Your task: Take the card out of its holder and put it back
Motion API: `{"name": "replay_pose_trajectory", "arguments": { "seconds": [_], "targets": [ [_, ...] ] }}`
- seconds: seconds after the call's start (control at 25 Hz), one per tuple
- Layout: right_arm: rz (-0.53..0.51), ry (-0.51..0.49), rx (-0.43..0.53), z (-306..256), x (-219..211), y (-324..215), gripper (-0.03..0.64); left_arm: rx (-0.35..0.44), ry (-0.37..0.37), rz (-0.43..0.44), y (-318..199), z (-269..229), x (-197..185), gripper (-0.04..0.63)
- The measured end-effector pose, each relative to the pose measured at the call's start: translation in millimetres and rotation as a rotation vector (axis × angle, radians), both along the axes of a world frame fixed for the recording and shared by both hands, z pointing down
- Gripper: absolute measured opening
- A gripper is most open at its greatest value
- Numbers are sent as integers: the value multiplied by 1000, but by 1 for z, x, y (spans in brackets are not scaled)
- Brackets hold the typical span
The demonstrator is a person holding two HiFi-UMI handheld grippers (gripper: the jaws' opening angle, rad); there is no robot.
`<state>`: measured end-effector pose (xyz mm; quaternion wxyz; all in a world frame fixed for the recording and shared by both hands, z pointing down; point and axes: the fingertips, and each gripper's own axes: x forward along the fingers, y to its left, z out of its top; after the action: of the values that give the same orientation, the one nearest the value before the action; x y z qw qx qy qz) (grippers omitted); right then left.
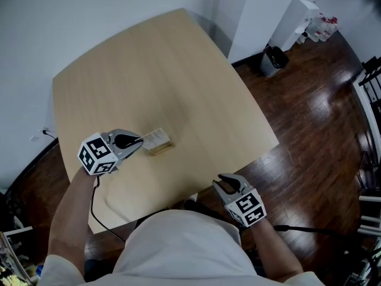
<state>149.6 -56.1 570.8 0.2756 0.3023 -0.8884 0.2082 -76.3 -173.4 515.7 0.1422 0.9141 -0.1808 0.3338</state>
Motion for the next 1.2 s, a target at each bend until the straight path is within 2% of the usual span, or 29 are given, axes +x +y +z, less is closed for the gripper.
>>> {"name": "replay_pose_trajectory", "arguments": {
  "seconds": [1.2],
  "targets": [
    [-6, 11, -19, 5, 1, 5, 94, -26, -53, 51, 3, 44, 7, 17]
  ]
}}
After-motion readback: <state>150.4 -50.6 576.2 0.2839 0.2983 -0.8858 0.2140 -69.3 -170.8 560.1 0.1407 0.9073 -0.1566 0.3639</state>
